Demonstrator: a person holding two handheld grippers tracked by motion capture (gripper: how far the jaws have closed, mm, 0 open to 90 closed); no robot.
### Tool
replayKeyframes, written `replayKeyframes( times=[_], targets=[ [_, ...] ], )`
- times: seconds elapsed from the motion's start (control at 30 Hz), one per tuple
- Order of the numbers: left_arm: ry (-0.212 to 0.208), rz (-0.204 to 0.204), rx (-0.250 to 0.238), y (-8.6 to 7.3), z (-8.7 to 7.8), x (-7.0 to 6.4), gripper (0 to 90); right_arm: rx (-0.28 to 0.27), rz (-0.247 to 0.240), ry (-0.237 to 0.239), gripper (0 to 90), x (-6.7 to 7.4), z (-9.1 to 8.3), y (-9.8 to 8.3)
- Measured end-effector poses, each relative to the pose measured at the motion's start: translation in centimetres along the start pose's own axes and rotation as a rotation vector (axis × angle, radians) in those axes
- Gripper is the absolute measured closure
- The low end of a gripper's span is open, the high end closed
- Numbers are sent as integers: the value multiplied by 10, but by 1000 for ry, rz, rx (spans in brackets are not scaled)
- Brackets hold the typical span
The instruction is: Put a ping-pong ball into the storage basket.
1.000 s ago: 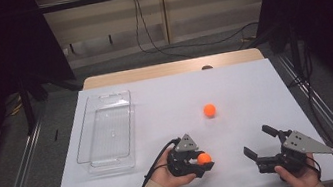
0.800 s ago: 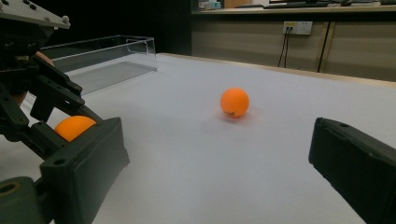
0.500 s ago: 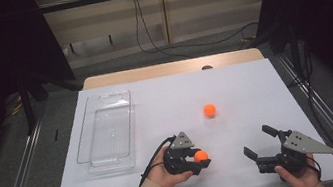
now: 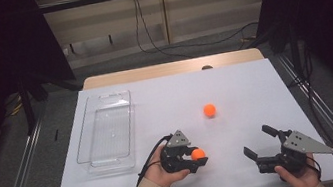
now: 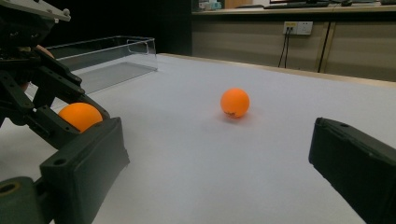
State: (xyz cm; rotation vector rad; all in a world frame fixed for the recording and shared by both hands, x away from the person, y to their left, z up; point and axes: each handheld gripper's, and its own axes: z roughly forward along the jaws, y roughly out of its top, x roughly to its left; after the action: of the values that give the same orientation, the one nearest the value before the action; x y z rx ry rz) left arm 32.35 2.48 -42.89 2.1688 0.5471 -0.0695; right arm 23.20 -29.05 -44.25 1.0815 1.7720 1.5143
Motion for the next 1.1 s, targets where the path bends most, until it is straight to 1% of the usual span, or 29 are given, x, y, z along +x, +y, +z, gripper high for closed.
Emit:
replayKeyframes(
  times=[0.13,0.63,0.77,0.9,1.1],
  targets=[
    [3,3,1,0,-2,1,508,0,1,-1,31,0,0,0],
    [15,-8,-8,2,-9,5,508,-4,1,-3,30,0,-1,0],
    [22,-17,-21,2,-10,6,508,-6,4,-4,30,0,-1,0],
    [21,-19,-14,3,-12,7,508,-7,4,-5,30,-1,-1,0],
    [26,-30,-23,4,-15,9,508,-6,3,-1,29,0,-1,0]
  ],
)
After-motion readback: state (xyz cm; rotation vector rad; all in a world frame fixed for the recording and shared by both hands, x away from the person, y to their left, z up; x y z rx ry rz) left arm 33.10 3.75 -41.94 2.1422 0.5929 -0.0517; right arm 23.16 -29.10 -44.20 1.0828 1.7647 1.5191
